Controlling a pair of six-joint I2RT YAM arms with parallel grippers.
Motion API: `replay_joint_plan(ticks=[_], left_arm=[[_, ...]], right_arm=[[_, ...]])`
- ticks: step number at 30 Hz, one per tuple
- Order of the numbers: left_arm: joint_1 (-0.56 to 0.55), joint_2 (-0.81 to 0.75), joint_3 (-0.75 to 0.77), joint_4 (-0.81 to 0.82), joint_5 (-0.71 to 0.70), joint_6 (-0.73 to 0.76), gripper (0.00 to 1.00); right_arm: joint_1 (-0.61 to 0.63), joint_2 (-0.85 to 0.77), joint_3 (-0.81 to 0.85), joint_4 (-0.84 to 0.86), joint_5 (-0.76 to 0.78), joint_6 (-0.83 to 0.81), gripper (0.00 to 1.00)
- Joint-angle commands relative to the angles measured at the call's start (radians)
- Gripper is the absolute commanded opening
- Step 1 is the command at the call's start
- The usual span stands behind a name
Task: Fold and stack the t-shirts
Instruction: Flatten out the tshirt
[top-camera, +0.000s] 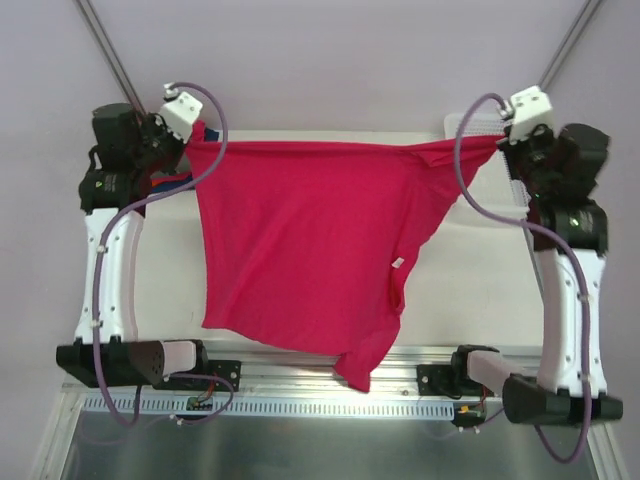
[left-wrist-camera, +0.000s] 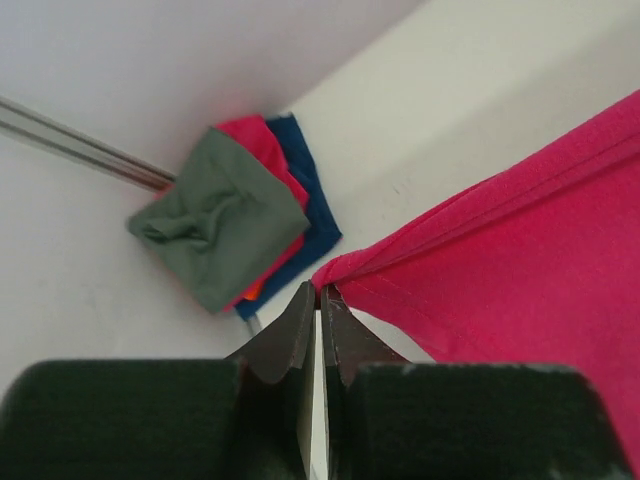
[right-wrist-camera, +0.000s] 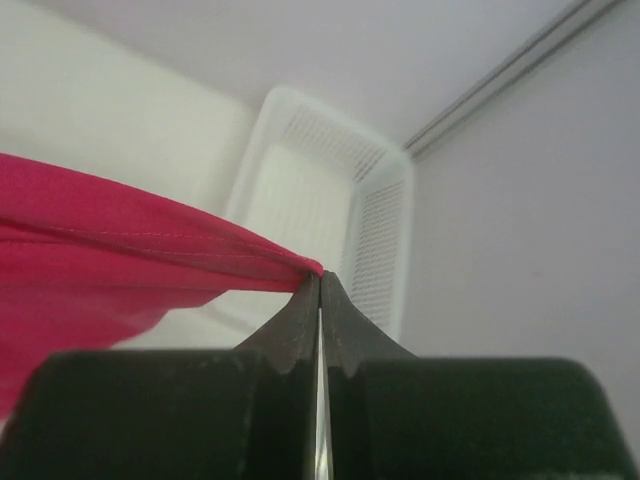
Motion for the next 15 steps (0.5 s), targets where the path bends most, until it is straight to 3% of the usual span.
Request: replay_joint_plan(ticks=[1, 5, 10, 15], left_arm=[[0.055, 0.07, -0.154, 0.117, 0.009, 0.076, 0.0], [0.102, 0.221, -0.221, 0.214, 0.012, 0.085, 0.0], [0.133, 0.437, -0.092, 0.214, -0.017, 0.055, 0.0], [0.13, 0.5, -0.014, 0.214, -0.014, 0.035, 0.0]], right_arm=[[0.024, 0.159, -0.1, 0.049, 0.014, -0.019, 0.01], [0.065, 0.363, -0.137, 0.109, 0.017, -0.04, 0.01], [0.132, 0.629, 0.033, 0.077, 0.04, -0.066, 0.01], [0.192, 0.706, 0.108, 0.081, 0.087, -0.088, 0.01]])
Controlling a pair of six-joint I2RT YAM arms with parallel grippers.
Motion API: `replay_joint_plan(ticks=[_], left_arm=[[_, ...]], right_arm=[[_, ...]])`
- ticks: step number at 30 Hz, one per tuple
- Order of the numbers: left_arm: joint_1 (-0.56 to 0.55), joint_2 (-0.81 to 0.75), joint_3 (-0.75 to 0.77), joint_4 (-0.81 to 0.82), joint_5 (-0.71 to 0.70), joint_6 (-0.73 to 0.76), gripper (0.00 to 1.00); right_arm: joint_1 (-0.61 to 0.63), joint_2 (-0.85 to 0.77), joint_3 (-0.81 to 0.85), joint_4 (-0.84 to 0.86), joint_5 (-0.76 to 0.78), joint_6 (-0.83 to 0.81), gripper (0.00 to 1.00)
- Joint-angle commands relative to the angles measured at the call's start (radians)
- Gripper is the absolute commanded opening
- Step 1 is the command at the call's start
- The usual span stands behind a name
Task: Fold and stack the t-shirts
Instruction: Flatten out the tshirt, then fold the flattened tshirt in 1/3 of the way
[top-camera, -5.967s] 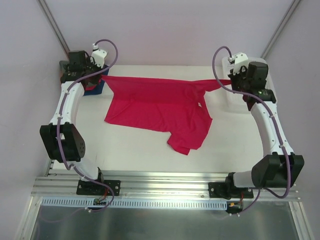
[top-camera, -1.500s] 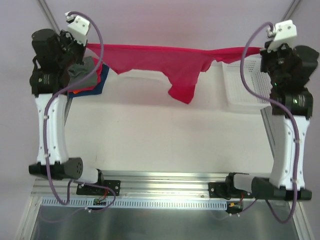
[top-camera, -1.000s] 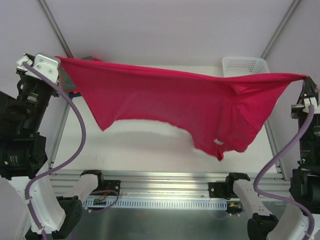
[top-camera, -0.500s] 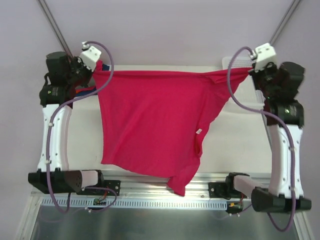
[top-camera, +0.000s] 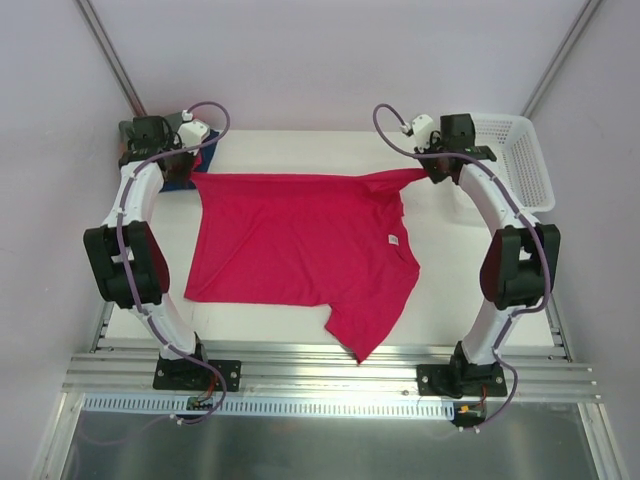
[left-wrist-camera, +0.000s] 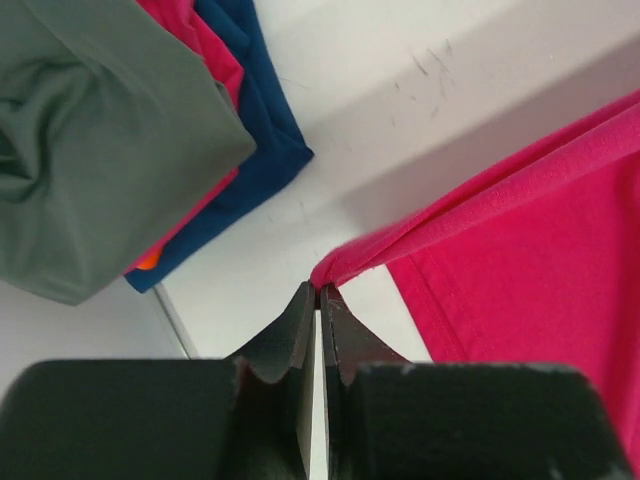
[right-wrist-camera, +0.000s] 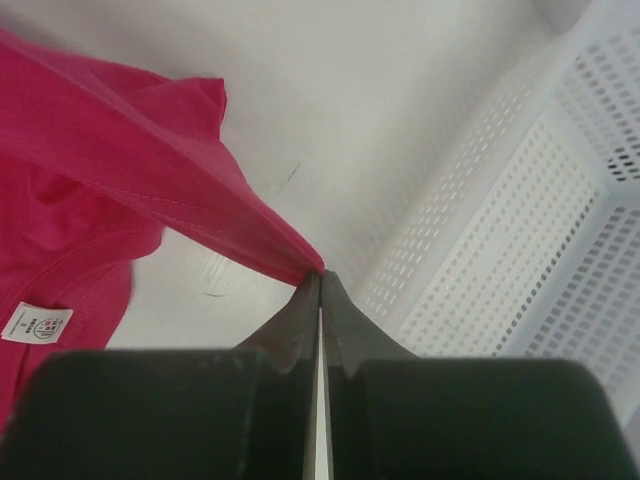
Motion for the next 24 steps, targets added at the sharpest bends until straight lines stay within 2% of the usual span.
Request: replay_joint_plan(ticks=[1, 12, 18, 24], left_arm=[[0.015, -0.022, 0.09, 0.062, -0.027, -0.002, 0.0], [0.015, -0.106, -0.051, 0.061, 0.01, -0.016, 0.0], [-0.005, -0.183, -0.153, 0.044, 0.032, -0.059, 0.0], [-0.029, -0.214, -0.211, 0.01, 0.055, -0.088, 0.0]], right_arm=[[0.03, -0.027, 0.068, 0.047, 0.079, -0.054, 0.01], [0.09, -0.128, -0.102, 0.021, 0.062, -0.01, 0.0], [0.151, -0.198, -0.212, -0.013, 0.0, 0.013, 0.01], [0.202, -0.208, -0.252, -0.034, -0.027, 0.033, 0.01]])
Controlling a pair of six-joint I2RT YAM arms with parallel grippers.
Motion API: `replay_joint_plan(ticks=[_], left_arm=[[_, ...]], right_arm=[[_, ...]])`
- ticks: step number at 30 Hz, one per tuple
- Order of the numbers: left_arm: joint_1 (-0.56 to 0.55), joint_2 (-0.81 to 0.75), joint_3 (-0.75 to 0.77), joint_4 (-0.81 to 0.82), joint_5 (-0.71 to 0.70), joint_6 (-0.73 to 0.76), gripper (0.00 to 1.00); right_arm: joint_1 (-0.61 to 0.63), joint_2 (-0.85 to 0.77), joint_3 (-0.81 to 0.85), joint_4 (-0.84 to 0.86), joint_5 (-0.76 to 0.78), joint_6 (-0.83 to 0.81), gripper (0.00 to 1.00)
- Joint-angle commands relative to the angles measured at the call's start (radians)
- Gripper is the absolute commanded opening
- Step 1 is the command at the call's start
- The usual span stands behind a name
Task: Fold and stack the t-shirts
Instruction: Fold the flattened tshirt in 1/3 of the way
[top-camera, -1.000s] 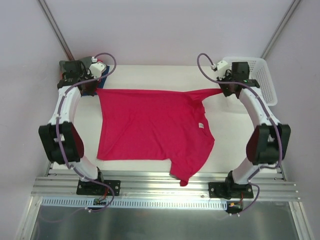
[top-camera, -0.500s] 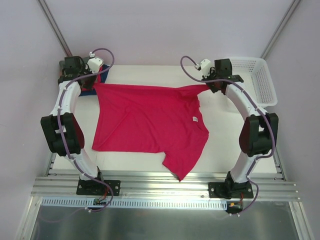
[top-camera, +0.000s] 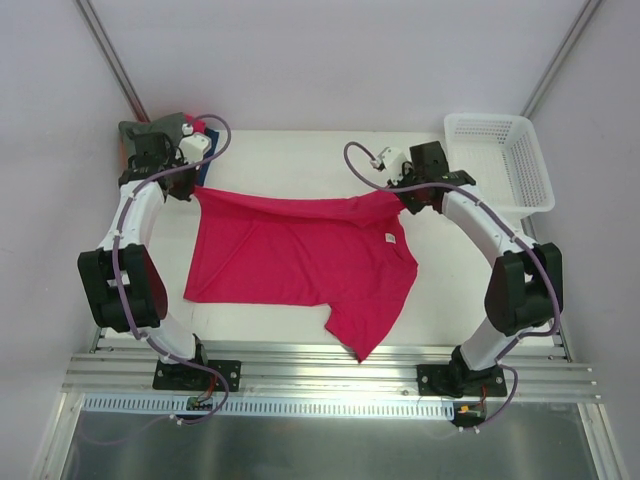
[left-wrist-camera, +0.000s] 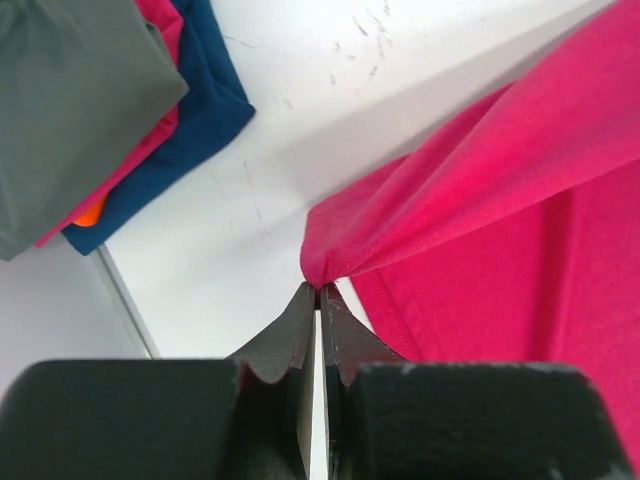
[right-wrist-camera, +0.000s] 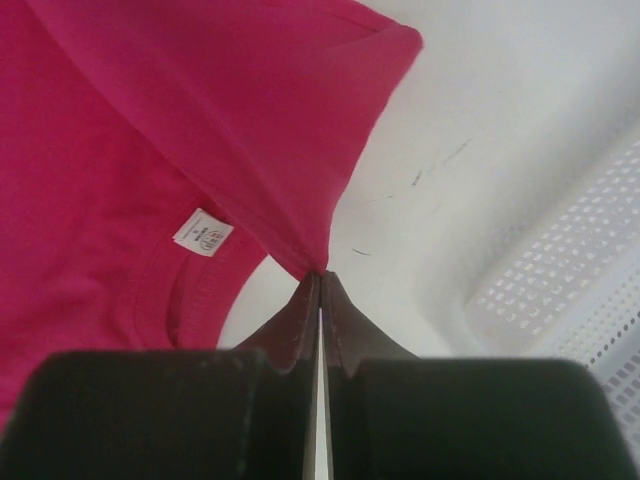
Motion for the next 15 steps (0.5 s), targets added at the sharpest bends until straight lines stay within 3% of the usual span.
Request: replay_joint_plan(ticks=[1, 15], left_arm=[[-0.017, -0.056, -0.026, -0.03, 0.042, -0.036, 0.0], [-0.017, -0.036, -0.066, -0.05, 0.009, -0.043, 0.0]], right_arm=[[0.033, -0.041, -0.008, -0.029, -0.034, 0.021, 0.01], [0.076, -0.021, -0.047, -0.049, -0.039, 0.023, 0.01]])
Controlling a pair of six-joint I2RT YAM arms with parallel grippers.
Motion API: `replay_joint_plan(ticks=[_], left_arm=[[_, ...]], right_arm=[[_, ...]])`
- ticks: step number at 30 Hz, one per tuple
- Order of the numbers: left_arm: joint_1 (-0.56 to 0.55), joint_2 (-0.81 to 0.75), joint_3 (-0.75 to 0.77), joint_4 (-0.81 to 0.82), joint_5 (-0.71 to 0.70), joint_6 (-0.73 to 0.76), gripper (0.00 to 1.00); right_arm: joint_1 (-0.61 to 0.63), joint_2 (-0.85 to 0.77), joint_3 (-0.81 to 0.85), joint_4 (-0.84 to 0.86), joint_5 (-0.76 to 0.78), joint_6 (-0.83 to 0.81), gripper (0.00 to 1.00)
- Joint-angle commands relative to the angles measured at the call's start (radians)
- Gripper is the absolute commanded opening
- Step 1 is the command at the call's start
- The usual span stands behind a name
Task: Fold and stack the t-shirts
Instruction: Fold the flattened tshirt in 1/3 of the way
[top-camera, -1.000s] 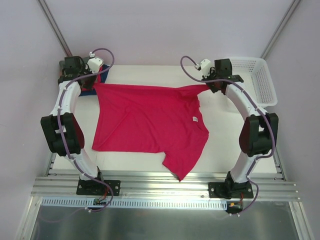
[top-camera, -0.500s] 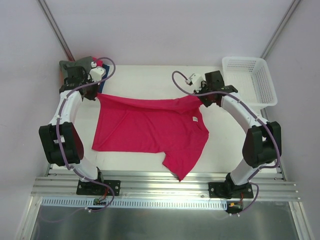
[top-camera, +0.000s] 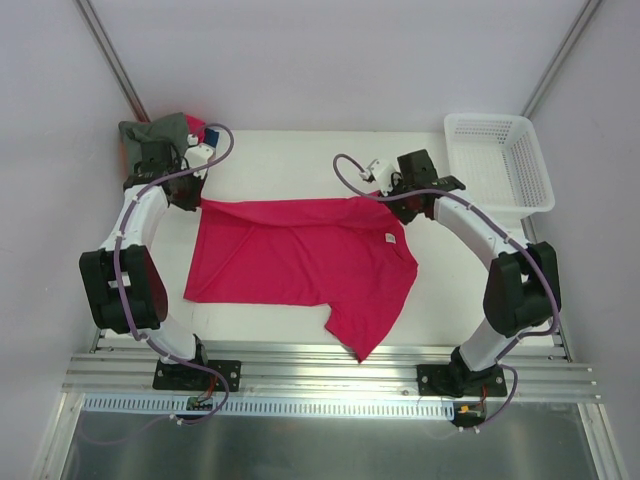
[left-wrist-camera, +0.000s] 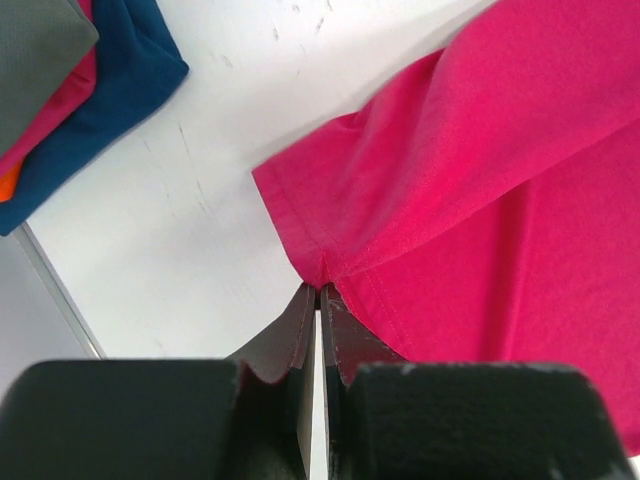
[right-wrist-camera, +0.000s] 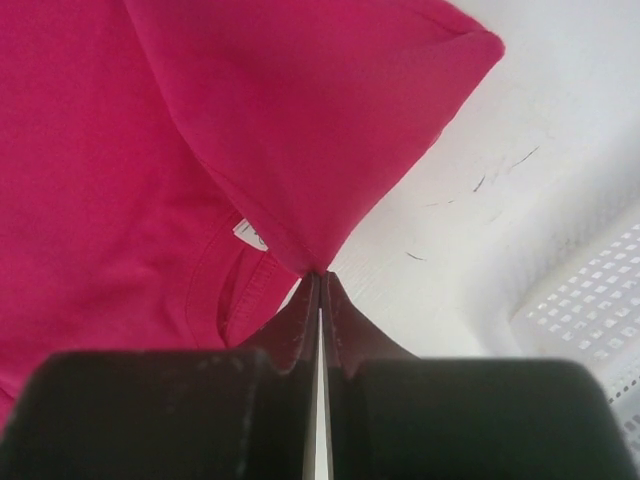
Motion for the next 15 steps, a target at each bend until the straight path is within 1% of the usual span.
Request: replay_joint_plan(ticks=[1, 8, 15], left_arm=[[0.004, -0.017, -0.01, -0.008, -0.002, -0.006, 0.0], [0.004, 0.017, 0.012, -0.012, -0.019, -0.024, 0.0], [0.004, 0.074, 0.056, -0.06, -0.046, -0.049, 0.0]], right_arm=[[0.005, -0.025, -0.034, -0.015, -0.019, -0.001, 0.01], [0.005, -0.031, -0.076, -0.015, -0.019, -0.015, 0.01], [0.003, -0.007, -0.059, -0.012, -0.028, -0.008, 0.01]])
